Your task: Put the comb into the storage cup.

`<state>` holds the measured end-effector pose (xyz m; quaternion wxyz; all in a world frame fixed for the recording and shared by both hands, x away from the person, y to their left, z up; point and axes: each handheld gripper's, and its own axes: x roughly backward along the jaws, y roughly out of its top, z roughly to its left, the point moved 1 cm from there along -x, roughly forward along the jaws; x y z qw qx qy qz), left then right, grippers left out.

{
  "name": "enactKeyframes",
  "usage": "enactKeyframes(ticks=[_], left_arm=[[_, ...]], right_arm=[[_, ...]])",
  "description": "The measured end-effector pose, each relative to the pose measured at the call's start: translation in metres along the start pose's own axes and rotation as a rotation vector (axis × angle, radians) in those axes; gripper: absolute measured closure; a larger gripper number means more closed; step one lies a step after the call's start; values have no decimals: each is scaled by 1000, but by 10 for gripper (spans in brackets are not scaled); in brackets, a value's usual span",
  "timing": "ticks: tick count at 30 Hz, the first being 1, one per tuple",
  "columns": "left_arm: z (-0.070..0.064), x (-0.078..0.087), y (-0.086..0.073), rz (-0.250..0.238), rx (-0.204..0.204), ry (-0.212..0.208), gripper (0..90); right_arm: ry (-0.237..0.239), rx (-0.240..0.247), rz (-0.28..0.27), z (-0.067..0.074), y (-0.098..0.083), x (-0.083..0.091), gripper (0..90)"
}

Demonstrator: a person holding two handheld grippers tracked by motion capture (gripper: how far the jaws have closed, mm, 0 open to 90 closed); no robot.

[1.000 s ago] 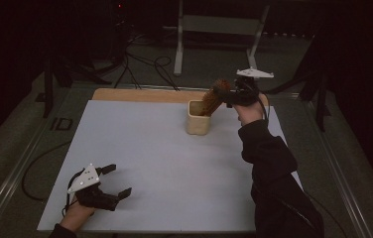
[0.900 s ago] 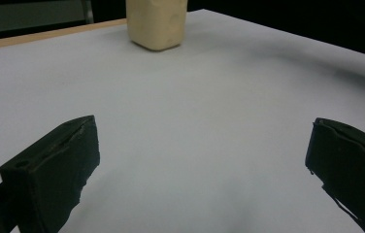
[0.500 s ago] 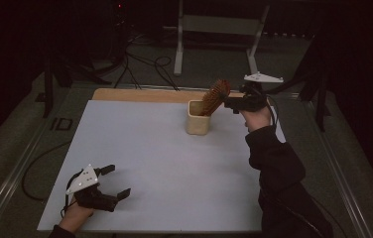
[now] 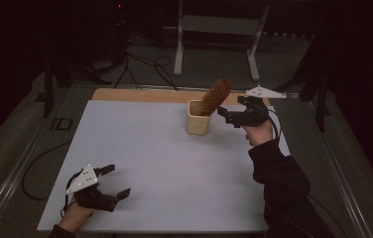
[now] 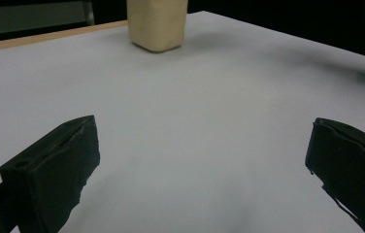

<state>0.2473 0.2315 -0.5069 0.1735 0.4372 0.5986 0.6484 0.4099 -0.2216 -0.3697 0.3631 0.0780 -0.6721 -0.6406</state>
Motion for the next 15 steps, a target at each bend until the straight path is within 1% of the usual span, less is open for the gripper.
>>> enactKeyframes(ticks=[3, 4, 5, 7, 8, 9, 10, 11, 12, 13, 14, 15], left_arm=[[0, 0, 0, -3, -1, 1, 0], [0, 1, 0, -4, -1, 0, 0], [0, 1, 0, -4, 0, -1, 0], [0, 1, 1, -6, -1, 0, 0], [0, 1, 1, -6, -1, 0, 0], [-1, 1, 1, -8, -3, 1, 0], [-1, 1, 1, -6, -7, 0, 0], [-1, 1, 1, -5, -9, 4, 0], [-1, 1, 1, -5, -8, 3, 0], [-1, 1, 1, -3, -10, 3, 0], [-1, 1, 1, -3, -10, 3, 0], [-1, 1, 1, -4, -8, 1, 0]], right_arm=[[29, 5, -5, 3, -9, 3, 85], [29, 5, -5, 3, -9, 3, 85], [44, 15, -3, 6, -15, 5, 86], [58, 17, -4, 8, -22, 7, 85], [58, 17, -4, 8, -22, 7, 85], [67, 22, -3, 8, -26, 8, 85], [81, 36, -4, 10, -33, 9, 85], [81, 36, -4, 10, -33, 9, 85], [91, 38, -1, 11, -37, 9, 86], [106, 52, 8, 13, -46, 10, 86], [106, 52, 8, 13, -46, 10, 86], [113, 57, 13, 14, -51, 10, 86]])
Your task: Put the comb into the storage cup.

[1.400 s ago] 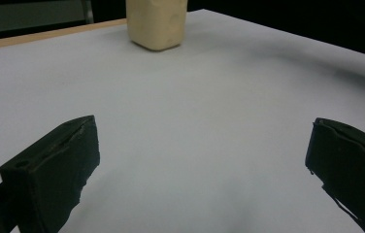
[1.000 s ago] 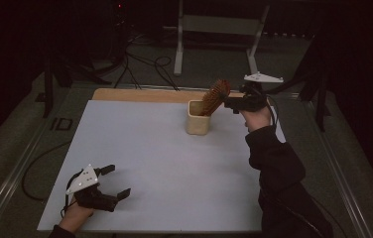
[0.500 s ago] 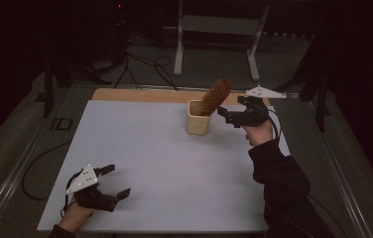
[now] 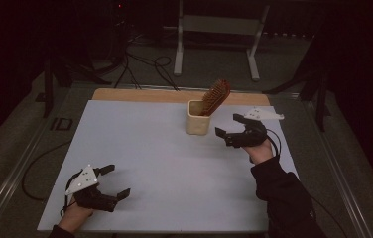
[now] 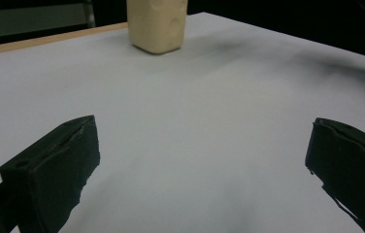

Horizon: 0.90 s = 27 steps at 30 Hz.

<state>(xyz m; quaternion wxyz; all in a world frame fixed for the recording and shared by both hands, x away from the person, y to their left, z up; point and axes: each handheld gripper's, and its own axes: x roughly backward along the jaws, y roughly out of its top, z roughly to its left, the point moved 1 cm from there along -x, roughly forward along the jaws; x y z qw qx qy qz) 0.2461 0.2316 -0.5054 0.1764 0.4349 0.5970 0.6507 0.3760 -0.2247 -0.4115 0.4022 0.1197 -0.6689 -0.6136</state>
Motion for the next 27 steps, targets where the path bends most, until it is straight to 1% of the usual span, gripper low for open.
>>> enactKeyframes(ticks=[1, 2, 3, 4, 5, 6, 7, 10, 11, 13, 15, 16, 17, 20, 22, 24, 25, 26, 27], left_arm=[[0, 0, 0, -2, 1, 0, 0], [0, 0, 0, -4, 2, 0, 0], [1, 1, 0, -5, 4, -1, 0], [1, 1, 0, -6, 5, 0, 0], [1, 1, 0, -4, 3, 0, 0], [1, 1, 0, -4, 5, -1, 0], [1, 1, 0, -4, 4, -2, 0], [1, 1, 0, -3, 2, -2, 0], [0, 1, 0, -1, 1, 1, 0], [1, 1, 0, -2, 4, -1, 0], [0, 1, 0, -1, 0, -1, 0], [0, 1, 0, 0, -1, -2, 0], [0, 1, 0, 0, -1, -2, 0], [0, 1, 0, -2, 4, -2, 0], [1, 1, 0, -3, 5, -1, 0], [1, 1, 0, -1, 6, 0, 0], [1, 1, 0, 0, 6, -1, 0], [1, 1, 0, 2, 6, -1, 0], [1, 1, 0, 2, 5, 0, 0]], right_arm=[[5, 2, 0, 1, -5, 0, 86], [7, 9, 14, 3, -14, 0, 85], [7, 9, 14, 3, -14, 0, 85], [20, 3, 16, 3, -24, 0, 86], [20, 3, 16, 3, -24, 0, 86], [24, 2, 32, 3, -32, 0, 86], [24, 2, 32, 3, -32, 0, 86], [44, 1, 39, 4, -48, 0, 86], [38, 6, 45, 4, -52, 0, 86], [48, 8, 52, 5, -59, 0, 86], [42, 17, 78, 7, -66, 1, 86], [49, 18, 87, 7, -70, 1, 86], [49, 18, 87, 7, -70, 1, 86], [57, 13, 104, 9, -79, 4, 86], [58, 0, 102, 8, -86, 7, 86], [60, -3, 103, 8, -96, 12, 86], [60, -3, 103, 8, -96, 12, 86], [55, 8, 120, 7, -103, 15, 86], [56, 7, 122, 6, -106, 17, 86]])
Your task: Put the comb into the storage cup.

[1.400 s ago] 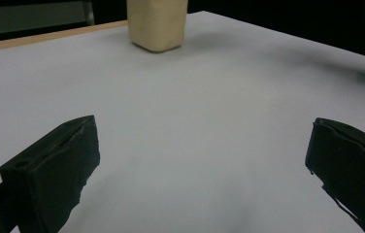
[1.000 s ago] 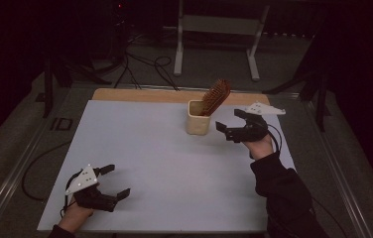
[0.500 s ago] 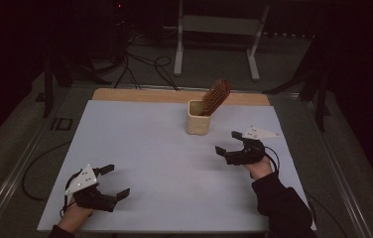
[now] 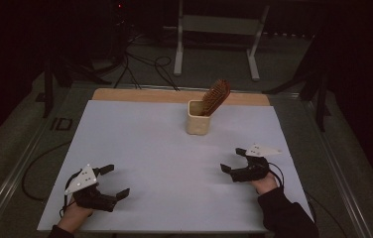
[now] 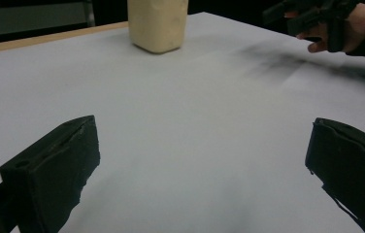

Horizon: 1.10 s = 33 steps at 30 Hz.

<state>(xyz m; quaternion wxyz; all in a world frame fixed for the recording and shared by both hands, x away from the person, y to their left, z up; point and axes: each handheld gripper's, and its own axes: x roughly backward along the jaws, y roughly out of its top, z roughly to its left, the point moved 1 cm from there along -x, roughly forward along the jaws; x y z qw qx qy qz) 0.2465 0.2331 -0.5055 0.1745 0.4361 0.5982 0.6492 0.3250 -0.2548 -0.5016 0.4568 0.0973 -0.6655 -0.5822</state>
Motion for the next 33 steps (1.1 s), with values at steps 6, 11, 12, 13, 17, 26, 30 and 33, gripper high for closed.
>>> enactKeyframes(ticks=[6, 11, 12, 13, 17, 26, 30, 33], left_arm=[[0, 0, 0, 2, 4, 0, 0], [1, 1, 0, -4, 6, 3, 0], [1, 1, 0, -5, 6, 2, 0], [0, 0, 0, -5, 6, 1, 0], [0, 0, 0, -3, 4, -1, 0], [1, 0, 0, -7, 6, -1, 0], [1, 0, 0, -3, 4, -1, 0], [1, -1, -1, -1, 5, -2, 0]], right_arm=[[-1, 13, 11, 1, -13, 9, 86], [-12, 19, 10, 3, -21, 20, 86], [-14, 22, 6, 3, -22, 22, 86], [-21, 19, 3, 3, -23, 25, 86], [-51, 13, 0, 5, -27, 34, 86], [-104, -5, -15, 8, -41, 55, 85], [-110, -33, -11, 7, -49, 59, 85], [-115, -35, 5, 7, -53, 60, 86]])
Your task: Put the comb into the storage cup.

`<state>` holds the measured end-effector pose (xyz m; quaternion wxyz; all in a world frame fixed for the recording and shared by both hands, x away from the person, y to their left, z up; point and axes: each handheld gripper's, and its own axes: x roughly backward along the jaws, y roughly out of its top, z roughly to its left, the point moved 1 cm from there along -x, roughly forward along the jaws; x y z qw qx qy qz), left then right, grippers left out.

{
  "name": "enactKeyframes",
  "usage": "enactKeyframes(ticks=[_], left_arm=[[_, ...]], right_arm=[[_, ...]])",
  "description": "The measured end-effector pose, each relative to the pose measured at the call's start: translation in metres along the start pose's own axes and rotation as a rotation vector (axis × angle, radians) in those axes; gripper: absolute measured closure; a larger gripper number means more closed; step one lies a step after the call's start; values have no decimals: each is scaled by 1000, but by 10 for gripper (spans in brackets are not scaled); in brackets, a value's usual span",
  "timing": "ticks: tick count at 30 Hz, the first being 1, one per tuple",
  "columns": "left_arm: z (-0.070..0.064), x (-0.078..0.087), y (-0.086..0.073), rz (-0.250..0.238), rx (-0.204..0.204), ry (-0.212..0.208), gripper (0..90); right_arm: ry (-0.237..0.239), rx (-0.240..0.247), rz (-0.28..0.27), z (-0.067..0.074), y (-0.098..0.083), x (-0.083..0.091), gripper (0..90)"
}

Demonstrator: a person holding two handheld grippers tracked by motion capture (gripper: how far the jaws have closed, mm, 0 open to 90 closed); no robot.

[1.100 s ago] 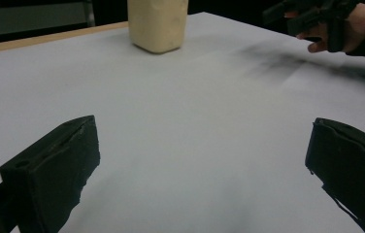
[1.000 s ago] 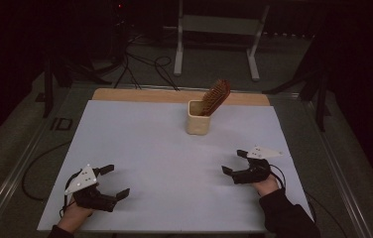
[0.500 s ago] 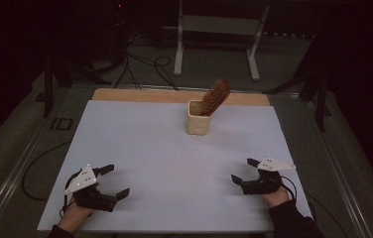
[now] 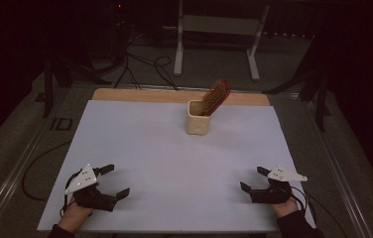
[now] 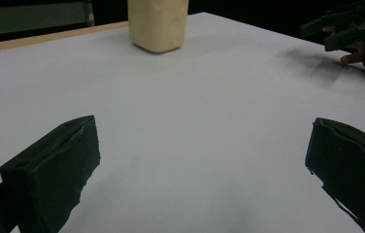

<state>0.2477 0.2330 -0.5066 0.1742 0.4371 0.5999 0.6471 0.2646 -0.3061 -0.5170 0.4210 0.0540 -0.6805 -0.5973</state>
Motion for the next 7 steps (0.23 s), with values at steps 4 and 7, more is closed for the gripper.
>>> enactKeyframes(ticks=[4, 7], left_arm=[[0, 0, 0, 0, -3, -1, 0], [0, 0, 0, -3, -1, -3, 0]], right_arm=[[0, -9, 1, -1, -1, 0, 86], [-2, -5, 0, -1, -1, -1, 86]])
